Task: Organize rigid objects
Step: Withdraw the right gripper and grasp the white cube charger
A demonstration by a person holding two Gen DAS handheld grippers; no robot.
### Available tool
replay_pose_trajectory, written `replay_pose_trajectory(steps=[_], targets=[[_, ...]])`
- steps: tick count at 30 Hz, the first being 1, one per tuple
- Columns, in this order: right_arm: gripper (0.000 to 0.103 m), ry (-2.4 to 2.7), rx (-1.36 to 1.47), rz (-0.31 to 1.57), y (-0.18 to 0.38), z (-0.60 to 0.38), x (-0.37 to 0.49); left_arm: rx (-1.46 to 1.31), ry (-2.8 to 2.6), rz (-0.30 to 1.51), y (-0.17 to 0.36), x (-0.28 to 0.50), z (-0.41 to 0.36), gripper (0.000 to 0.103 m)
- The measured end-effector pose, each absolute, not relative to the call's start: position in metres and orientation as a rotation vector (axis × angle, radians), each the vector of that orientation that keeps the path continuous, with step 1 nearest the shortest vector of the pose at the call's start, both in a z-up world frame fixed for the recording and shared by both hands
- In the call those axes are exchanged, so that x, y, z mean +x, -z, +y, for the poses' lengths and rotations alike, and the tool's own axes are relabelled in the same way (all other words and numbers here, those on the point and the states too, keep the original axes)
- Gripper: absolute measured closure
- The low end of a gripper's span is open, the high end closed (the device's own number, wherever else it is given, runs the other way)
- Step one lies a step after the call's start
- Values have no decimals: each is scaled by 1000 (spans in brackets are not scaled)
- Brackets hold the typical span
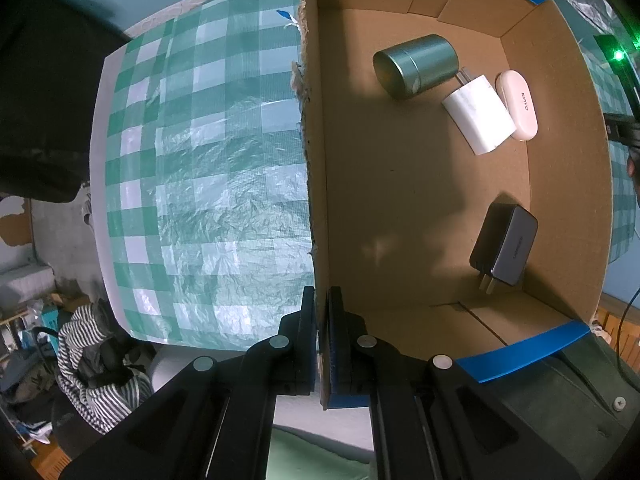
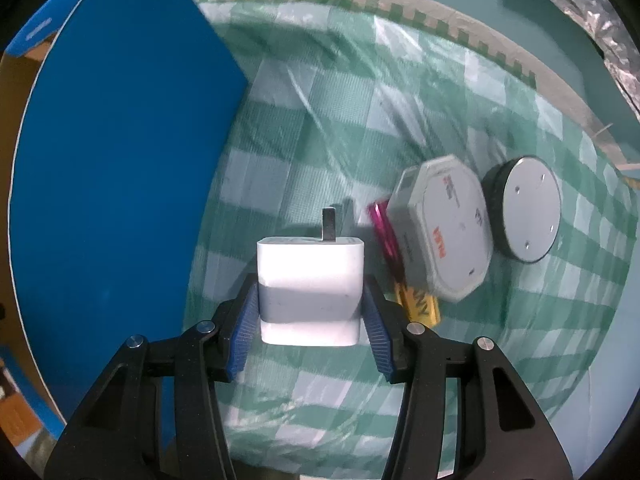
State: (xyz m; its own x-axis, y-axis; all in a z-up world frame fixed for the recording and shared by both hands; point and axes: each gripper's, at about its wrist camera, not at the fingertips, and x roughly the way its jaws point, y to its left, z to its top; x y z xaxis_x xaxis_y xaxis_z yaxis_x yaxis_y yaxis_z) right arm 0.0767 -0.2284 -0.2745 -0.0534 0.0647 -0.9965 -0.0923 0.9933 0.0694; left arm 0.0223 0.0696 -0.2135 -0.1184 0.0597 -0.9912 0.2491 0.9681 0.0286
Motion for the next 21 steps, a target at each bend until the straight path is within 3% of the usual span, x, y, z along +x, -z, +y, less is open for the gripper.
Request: replay_pose_trajectory(steps=[11,21], targets=[[50,-88,9,1630,282,-232,83,252,174,1693,216,22,67,98],[54,-67,13,1606,281,-233,83,243,178,1691,214,23,67,98]])
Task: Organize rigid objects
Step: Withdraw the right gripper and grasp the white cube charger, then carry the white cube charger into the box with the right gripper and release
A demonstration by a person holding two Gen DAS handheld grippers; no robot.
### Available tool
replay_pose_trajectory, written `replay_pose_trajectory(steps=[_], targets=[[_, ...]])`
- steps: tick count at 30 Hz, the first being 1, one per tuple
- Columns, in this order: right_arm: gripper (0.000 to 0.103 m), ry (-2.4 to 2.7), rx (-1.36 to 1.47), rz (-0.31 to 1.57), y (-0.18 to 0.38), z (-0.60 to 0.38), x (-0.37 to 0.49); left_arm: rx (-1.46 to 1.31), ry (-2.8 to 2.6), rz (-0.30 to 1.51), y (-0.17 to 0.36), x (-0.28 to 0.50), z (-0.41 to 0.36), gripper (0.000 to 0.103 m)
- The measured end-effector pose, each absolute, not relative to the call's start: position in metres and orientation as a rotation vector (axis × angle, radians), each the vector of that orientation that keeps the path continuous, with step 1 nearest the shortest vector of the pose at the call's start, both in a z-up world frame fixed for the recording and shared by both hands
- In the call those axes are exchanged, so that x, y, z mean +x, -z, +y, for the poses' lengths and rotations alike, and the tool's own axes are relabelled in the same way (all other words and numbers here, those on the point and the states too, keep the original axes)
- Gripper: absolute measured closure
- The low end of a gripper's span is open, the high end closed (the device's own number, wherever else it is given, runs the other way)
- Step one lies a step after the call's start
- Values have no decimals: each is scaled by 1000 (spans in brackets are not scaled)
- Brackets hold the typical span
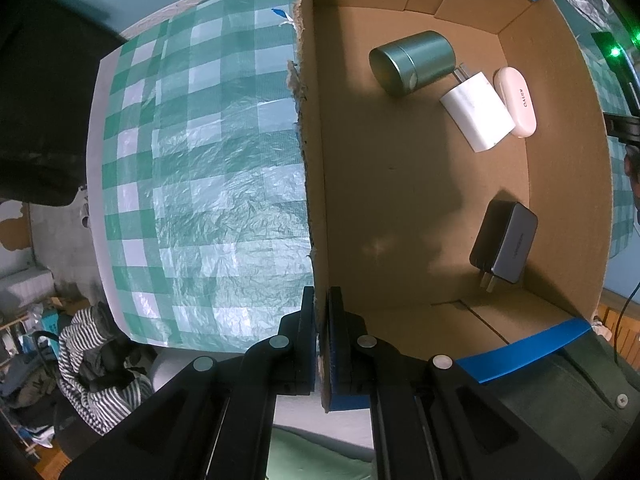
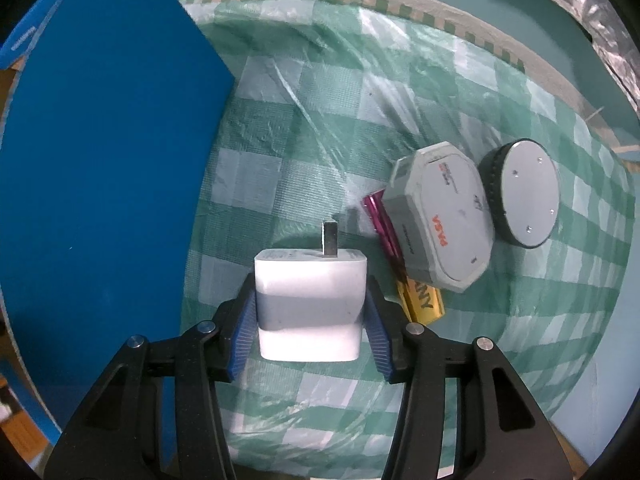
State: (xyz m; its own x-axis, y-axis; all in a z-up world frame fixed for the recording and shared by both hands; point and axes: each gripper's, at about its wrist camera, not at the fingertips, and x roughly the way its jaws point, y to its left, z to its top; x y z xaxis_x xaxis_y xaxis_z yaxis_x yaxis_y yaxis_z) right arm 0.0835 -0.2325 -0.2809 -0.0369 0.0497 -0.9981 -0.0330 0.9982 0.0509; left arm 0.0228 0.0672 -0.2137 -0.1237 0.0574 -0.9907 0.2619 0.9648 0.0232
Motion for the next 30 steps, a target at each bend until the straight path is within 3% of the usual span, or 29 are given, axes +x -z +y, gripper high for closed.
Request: replay_pose_trajectory(steps=[30], targets=[[54,-152,51,1436,166,-228,65,256,182,1689,215,24,64,98]])
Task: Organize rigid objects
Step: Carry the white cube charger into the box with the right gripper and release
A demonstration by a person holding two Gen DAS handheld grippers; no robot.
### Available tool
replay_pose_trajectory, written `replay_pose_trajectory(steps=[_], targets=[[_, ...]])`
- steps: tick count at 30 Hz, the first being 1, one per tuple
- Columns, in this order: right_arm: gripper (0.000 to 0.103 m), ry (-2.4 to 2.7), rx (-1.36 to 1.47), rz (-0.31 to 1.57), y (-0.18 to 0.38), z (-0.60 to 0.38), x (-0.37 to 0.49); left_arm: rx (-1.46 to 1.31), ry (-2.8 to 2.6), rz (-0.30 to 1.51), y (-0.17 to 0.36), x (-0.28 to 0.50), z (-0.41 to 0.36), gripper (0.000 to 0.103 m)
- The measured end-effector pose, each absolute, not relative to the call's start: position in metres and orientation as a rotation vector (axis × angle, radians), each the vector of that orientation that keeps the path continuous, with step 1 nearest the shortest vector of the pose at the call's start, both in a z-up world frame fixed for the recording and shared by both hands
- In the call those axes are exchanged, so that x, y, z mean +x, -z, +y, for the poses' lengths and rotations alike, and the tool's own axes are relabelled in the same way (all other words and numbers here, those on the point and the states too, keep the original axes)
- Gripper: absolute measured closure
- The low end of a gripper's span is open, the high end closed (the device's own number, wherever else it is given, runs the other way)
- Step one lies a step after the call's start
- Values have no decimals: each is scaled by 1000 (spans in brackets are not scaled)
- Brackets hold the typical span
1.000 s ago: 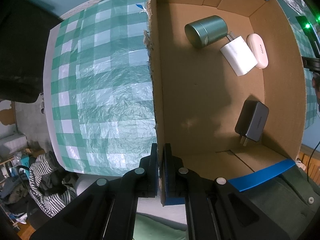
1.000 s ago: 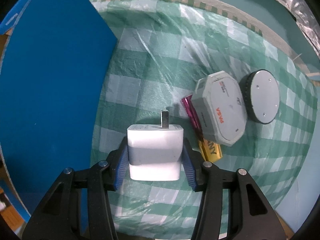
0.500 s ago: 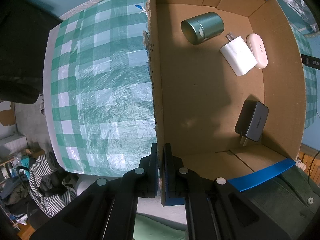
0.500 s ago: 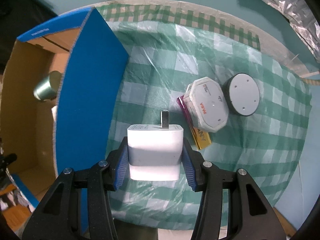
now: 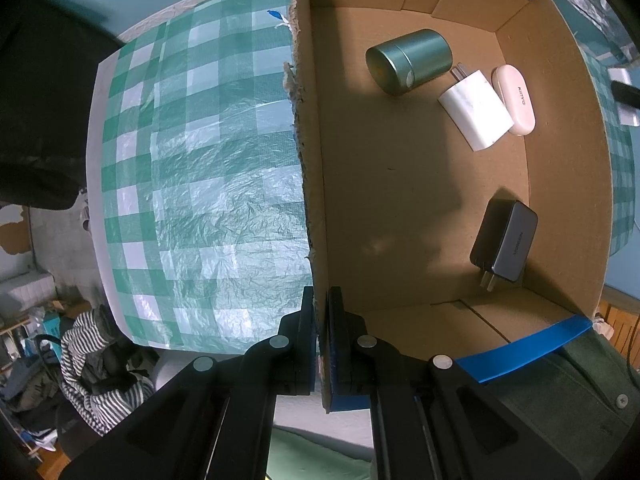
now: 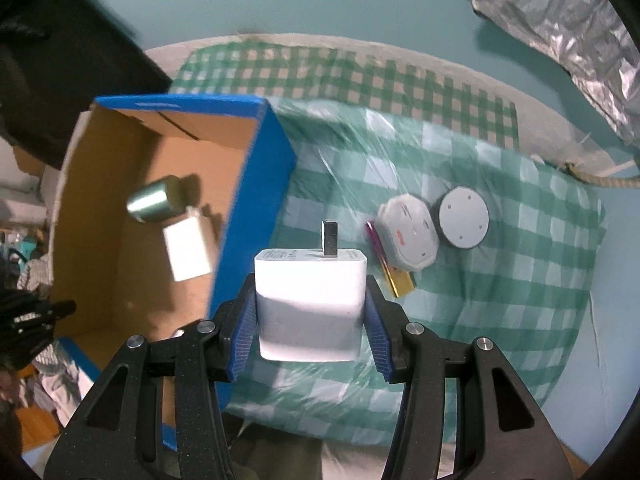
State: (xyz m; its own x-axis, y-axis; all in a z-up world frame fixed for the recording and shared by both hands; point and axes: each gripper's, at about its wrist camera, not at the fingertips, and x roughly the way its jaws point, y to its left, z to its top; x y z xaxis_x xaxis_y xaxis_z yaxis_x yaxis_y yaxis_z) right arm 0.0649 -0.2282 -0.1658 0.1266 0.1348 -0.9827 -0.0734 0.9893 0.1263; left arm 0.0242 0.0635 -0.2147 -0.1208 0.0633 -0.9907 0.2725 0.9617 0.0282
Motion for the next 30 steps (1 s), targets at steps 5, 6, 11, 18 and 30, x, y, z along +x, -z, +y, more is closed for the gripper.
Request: replay_pose_trajectory(steps=[5,6,11,18,30], targets=[[54,-192,21,1394,142,-213,63,257,182,1688,215,24,63,98],[54,-200,19,1386,138,-210,63,257,182,1688,214,24,64,98],[54,-241,-6,1363,125,-197,63,256,182,1686,214,23,64,98],[54,-288,-38,1355,120,-176,60,254,181,1685,213,23,65,98],[54,-366,-122,1386,138,-130,58,252,181,1685,213,23,65,98]])
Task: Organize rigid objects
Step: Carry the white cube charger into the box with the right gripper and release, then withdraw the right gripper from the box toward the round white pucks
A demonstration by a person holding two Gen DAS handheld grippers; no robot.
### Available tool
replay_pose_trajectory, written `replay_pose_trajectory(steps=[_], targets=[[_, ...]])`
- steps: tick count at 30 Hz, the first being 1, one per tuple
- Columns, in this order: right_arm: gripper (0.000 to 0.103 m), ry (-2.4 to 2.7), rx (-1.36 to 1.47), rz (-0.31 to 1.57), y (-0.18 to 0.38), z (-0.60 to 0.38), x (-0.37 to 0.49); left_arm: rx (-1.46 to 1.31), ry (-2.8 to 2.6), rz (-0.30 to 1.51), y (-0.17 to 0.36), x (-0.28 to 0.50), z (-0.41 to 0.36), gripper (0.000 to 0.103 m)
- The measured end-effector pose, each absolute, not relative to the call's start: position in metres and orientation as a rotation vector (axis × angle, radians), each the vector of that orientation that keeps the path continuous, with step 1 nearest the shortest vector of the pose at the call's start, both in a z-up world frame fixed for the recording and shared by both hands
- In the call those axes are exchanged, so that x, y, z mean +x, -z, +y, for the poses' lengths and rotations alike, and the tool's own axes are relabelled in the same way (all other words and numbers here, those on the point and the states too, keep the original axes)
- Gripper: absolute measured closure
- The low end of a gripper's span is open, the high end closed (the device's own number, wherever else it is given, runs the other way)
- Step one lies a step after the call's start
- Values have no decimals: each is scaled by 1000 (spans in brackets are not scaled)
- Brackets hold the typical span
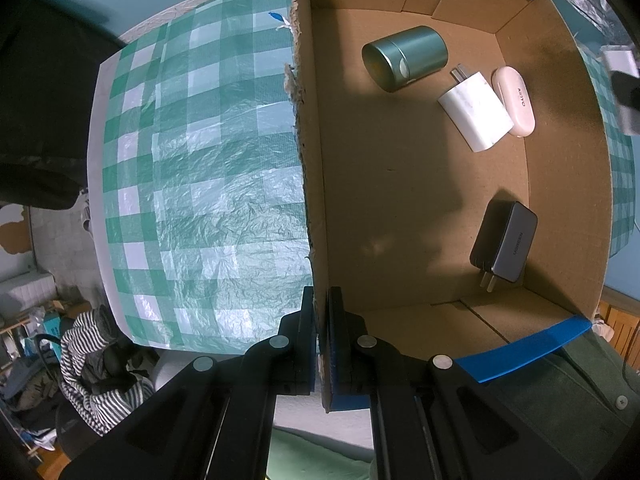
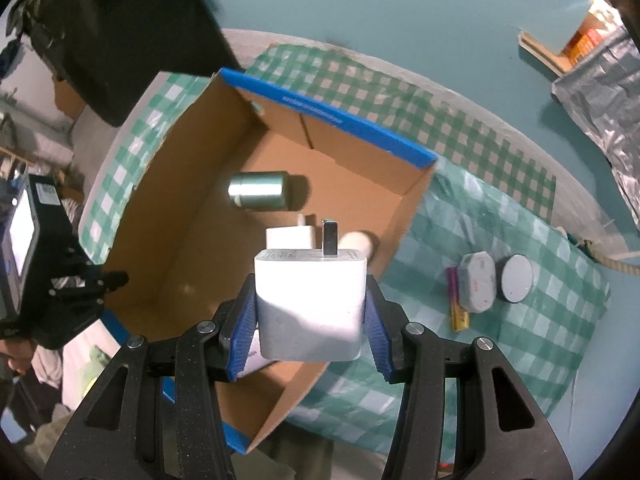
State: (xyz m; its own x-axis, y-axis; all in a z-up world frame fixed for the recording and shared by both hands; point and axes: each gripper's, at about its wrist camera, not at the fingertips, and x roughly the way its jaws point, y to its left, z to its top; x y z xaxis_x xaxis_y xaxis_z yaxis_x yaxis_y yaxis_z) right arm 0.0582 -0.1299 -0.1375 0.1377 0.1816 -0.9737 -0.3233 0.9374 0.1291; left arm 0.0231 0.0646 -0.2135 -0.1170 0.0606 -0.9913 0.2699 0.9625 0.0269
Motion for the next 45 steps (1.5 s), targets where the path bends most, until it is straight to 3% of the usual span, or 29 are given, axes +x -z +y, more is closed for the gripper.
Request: replay_pose_trajectory(steps=[21,40,45], targets=[[54,-376,-216,1468,177,-104,54,250,183,1686,215,22,66,98],[54,-333,-144,1448,165,-129,48,263,182,1685,215,21,66,98],[44,-314,-116,1429,156,-141,47,268,182,1683,214,22,65,98]])
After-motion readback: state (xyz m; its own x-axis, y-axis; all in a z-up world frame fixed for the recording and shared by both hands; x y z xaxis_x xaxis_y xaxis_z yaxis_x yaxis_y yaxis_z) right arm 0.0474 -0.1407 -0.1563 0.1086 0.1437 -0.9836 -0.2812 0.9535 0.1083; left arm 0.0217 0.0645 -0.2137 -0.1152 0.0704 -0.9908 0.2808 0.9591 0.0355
